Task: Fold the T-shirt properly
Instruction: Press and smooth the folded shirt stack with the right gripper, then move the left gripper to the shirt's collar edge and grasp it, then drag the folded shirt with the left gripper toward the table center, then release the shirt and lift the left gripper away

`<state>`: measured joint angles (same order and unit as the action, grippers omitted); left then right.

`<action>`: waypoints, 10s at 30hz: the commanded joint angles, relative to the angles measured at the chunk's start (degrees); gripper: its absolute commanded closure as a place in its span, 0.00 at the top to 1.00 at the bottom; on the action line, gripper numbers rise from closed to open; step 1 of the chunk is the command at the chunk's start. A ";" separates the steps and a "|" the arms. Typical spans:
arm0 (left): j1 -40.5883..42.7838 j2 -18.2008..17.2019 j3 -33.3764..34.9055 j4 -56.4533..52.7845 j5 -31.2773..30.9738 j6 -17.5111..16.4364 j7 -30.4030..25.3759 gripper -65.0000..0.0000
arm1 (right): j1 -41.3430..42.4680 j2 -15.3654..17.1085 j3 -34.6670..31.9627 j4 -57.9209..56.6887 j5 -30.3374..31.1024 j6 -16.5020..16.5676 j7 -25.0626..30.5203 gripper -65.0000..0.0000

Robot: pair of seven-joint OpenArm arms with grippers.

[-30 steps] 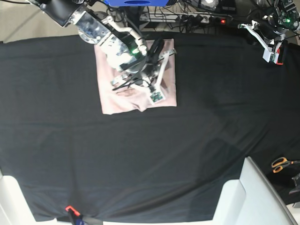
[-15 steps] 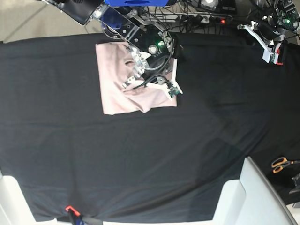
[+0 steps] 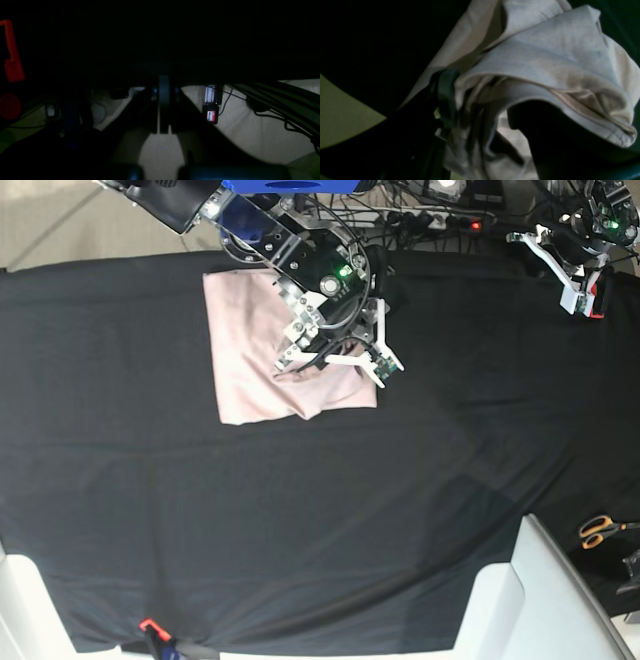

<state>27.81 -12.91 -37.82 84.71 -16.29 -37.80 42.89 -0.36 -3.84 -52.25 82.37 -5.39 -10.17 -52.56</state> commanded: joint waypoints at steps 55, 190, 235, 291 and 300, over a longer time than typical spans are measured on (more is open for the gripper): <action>-1.66 -1.47 -0.81 -2.55 -0.19 -0.31 -0.65 0.00 | -5.31 -0.60 23.63 6.20 -0.28 18.75 3.46 0.00; -65.48 3.81 97.21 -22.42 -11.35 3.74 12.89 0.00 | -22.36 0.28 67.85 12.80 -0.28 25.08 20.25 0.00; -67.59 16.99 97.65 -35.26 15.81 -2.20 0.23 0.00 | -22.01 0.63 67.94 12.45 -0.37 24.90 20.51 0.00; -45.00 10.23 70.04 -0.35 15.81 -2.20 16.75 0.00 | -21.40 0.36 67.85 15.08 -0.37 25.25 20.34 0.00; -37.44 7.32 69.87 0.79 15.81 -2.20 14.38 0.00 | -21.22 0.28 67.50 14.91 -0.28 25.25 20.34 0.00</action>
<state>-9.10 -5.93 32.03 84.55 -0.01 -39.92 57.87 -21.78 -3.79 15.22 96.60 -5.85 15.25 -33.08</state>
